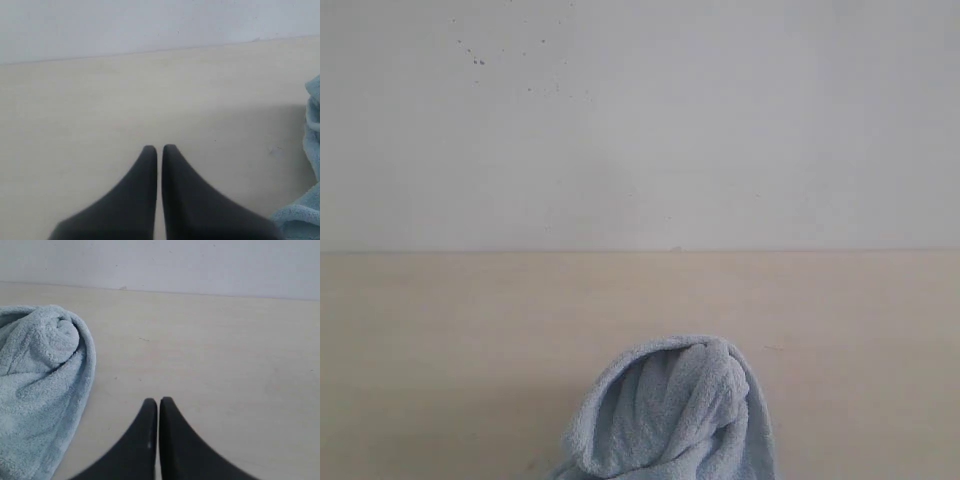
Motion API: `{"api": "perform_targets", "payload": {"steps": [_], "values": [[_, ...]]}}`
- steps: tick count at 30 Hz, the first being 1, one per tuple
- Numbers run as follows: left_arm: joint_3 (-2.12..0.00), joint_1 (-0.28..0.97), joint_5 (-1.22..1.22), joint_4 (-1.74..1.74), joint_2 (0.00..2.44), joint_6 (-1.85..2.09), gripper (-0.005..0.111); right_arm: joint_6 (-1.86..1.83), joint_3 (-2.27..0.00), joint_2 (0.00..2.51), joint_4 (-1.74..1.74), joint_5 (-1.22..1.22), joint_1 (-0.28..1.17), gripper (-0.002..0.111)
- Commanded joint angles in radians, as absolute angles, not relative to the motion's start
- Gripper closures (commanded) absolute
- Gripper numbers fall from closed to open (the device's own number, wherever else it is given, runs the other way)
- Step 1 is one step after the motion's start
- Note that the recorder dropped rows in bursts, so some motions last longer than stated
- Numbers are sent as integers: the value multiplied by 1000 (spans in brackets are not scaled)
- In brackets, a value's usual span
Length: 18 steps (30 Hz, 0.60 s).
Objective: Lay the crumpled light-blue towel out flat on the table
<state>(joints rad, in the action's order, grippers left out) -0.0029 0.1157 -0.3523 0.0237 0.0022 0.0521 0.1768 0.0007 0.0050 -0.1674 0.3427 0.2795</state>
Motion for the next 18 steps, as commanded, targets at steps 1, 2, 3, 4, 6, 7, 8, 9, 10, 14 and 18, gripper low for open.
{"api": "perform_targets", "payload": {"steps": [1,2,3,4,6,7,8,9,10,14,18], "values": [[0,112,-340,33,0,55,103,164,0,0,-196,333,276,107],[0,112,-340,33,0,55,103,166,0,0,-196,333,276,107],[0,112,-340,33,0,55,103,166,0,0,-193,333,276,107],[0,112,-340,33,0,55,103,174,0,0,-193,333,276,107],[0,112,-340,33,0,55,103,174,0,0,-193,333,276,107],[0,112,-340,33,0,55,103,174,0,0,-193,333,276,107],[0,112,-340,33,0,55,103,174,0,0,-193,333,276,107],[0,112,-340,33,0,55,103,166,0,0,-193,319,276,107],[0,112,-340,33,0,55,103,175,0,0,-188,296,276,107],[0,112,-340,33,0,55,103,364,0,0,36,-52,278,107],[0,112,-340,33,0,55,103,398,0,0,67,-404,278,107]]}}
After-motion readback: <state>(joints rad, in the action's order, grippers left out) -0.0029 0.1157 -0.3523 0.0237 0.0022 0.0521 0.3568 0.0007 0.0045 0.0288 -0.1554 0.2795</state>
